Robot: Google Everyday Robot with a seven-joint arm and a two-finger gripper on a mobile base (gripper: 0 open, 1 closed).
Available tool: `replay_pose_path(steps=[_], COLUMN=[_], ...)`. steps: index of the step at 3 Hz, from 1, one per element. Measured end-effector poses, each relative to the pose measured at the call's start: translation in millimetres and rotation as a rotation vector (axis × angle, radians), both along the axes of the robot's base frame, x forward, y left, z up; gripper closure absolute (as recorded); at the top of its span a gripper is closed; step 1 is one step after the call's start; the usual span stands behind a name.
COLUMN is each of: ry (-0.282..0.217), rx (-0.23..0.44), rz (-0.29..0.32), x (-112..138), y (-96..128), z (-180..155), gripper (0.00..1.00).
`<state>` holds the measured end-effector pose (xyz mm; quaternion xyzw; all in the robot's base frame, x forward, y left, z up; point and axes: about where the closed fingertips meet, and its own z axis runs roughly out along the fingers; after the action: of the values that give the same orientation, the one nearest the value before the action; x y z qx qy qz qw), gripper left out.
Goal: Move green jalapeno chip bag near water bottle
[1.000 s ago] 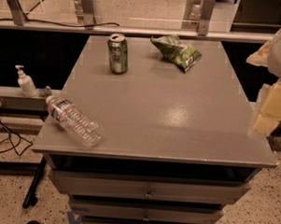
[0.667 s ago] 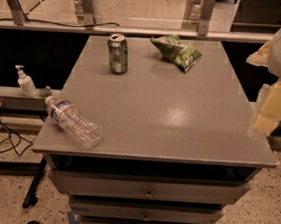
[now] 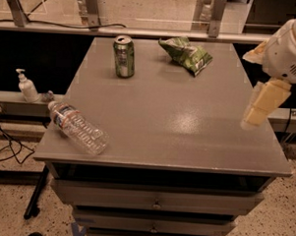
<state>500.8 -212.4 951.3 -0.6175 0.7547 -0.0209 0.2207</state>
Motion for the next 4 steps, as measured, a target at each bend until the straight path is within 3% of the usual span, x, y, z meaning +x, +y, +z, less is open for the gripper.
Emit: replay_pose_path(steps=[1, 2, 4], ry=[-0.101, -0.177, -0.193], rx=[0.076, 0.176, 0.421], rz=[0.04, 0.043, -0.066], x=[57.5, 114.0, 218.8], y=[-2.6, -6.0, 7.9], z=[-9.7, -14.9, -33.0], gripper=[0.0, 0.0, 0.0])
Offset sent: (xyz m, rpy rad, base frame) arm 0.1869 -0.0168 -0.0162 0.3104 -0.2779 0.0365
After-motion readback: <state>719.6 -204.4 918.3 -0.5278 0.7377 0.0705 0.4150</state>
